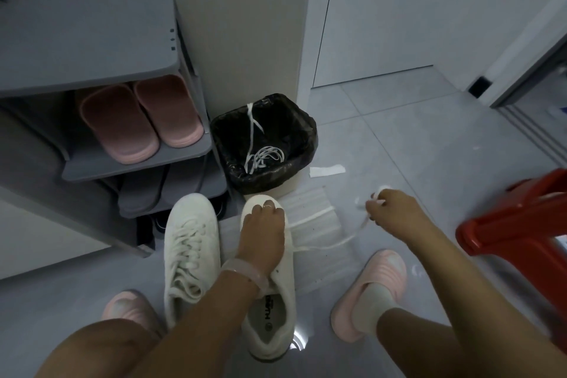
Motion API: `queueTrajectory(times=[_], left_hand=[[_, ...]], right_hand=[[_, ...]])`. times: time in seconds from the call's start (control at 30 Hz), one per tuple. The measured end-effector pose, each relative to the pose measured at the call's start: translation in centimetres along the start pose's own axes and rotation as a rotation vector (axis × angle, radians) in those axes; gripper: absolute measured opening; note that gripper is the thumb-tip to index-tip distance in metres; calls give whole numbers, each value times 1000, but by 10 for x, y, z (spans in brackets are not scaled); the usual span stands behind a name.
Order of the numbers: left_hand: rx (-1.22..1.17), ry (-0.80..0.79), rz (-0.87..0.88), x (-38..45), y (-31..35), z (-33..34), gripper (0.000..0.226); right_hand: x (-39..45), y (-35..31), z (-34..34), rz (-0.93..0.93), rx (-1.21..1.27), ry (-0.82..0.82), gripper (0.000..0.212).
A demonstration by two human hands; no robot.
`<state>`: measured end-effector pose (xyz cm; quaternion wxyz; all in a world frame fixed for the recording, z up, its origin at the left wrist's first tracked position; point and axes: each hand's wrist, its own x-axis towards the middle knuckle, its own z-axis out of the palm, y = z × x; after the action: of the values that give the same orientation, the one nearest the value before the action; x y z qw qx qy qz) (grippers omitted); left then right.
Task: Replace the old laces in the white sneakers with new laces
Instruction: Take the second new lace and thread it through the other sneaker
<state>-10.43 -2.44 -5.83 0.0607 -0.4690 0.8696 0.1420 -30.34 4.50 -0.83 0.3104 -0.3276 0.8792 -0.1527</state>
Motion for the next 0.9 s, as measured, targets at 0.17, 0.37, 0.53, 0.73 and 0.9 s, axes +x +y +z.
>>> queueTrajectory(times=[0.17, 0.37, 0.53, 0.73, 0.9], left_hand=[[-268, 61, -58, 4, -1, -5, 21], [-1256, 168, -127, -2, -6, -67, 17], [-1348, 361, 74, -25, -45, -134, 24], [-1069, 81, 120, -52, -64, -129, 19], [-975, -123, 119, -70, -78, -121, 26]], right_hand=[[-11, -11, 31, -104, -310, -132, 41], [-32, -41, 62, -322, -90, -291, 26], [-57, -79, 72, -341, 548, -559, 27], [-70, -130, 62, -360, 1138, -794, 50], [-72, -147, 65, -347, 1157, -871, 33]])
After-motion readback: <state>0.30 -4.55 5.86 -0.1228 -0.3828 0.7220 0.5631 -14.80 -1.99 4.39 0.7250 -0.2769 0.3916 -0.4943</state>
